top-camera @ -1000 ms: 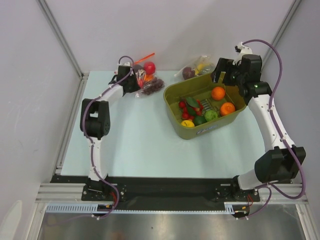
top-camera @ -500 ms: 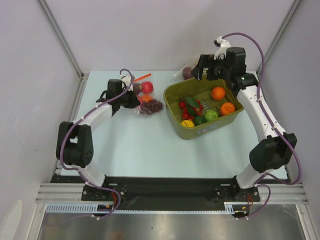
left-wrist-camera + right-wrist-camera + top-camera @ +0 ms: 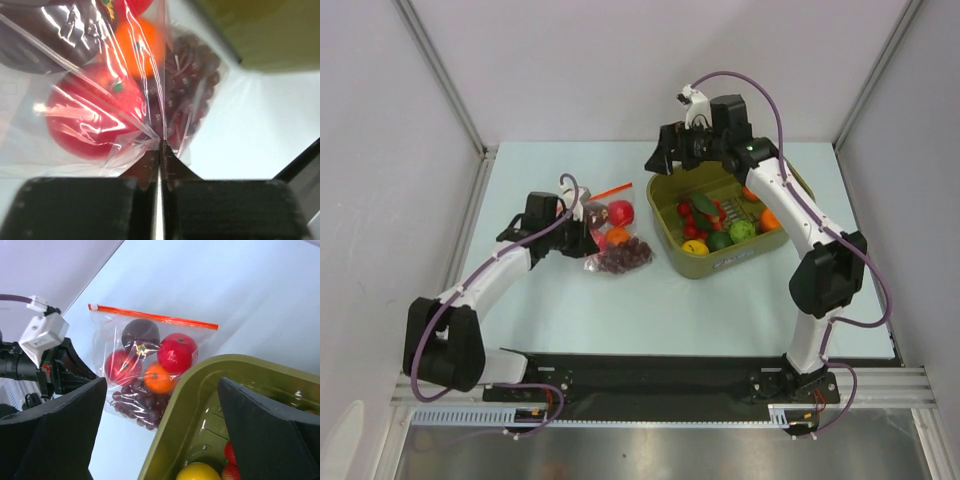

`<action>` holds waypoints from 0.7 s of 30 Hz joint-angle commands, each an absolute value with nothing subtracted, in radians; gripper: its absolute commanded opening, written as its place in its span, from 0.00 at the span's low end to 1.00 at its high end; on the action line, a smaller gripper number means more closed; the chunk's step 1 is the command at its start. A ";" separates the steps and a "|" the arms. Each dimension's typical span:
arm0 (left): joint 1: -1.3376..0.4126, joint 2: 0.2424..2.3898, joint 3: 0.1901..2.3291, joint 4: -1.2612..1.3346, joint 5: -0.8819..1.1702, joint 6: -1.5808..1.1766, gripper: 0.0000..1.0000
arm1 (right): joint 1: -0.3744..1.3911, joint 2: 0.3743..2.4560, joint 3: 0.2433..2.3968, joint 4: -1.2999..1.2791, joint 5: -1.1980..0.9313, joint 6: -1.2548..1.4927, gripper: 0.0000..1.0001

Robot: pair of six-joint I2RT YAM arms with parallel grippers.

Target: Open the zip-top bag and remove the fake food

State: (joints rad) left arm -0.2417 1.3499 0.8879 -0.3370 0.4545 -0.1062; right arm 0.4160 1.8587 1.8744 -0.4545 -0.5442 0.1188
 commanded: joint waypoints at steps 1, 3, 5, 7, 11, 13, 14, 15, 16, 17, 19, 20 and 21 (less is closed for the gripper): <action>-0.247 1.263 0.832 -0.385 0.410 -0.139 0.15 | 0.428 1.858 1.911 -0.451 -0.586 0.112 1.00; -0.242 1.246 0.813 -0.370 0.381 -0.172 0.32 | 0.430 1.855 1.905 -0.449 -0.589 0.114 1.00; -0.236 1.232 0.818 -0.359 0.339 -0.192 0.61 | 0.430 1.852 1.904 -0.451 -0.589 0.110 1.00; -0.222 1.221 0.842 -0.354 0.310 -0.213 0.71 | 0.430 1.844 1.905 -0.454 -0.586 0.103 1.00; -0.174 1.158 0.870 -0.318 0.148 -0.281 0.80 | 0.431 1.822 1.902 -0.472 -0.569 0.081 1.00; -0.143 1.140 0.861 -0.313 0.082 -0.343 0.82 | 0.430 1.807 1.898 -0.480 -0.560 0.072 1.00; -0.126 1.135 0.856 -0.322 0.019 -0.366 0.82 | 0.430 1.802 1.896 -0.483 -0.554 0.065 1.00; -0.092 1.132 0.844 -0.330 0.003 -0.406 0.82 | 0.431 1.798 1.894 -0.489 -0.549 0.061 1.00; -0.078 1.134 0.838 -0.336 -0.017 -0.426 0.82 | 0.430 1.790 1.891 -0.492 -0.546 0.060 1.00; -0.054 1.134 0.828 -0.340 -0.031 -0.446 0.82 | 0.431 1.784 1.888 -0.494 -0.542 0.054 1.00; -0.035 1.131 0.796 -0.330 -0.017 -0.489 0.82 | 0.429 1.776 1.884 -0.499 -0.537 0.055 1.00; -0.020 1.128 0.784 -0.304 -0.008 -0.500 0.82 | 0.430 1.767 1.881 -0.500 -0.535 0.052 1.00; -0.014 1.127 0.758 -0.293 0.023 -0.529 0.82 | 0.431 1.763 1.878 -0.502 -0.535 0.052 1.00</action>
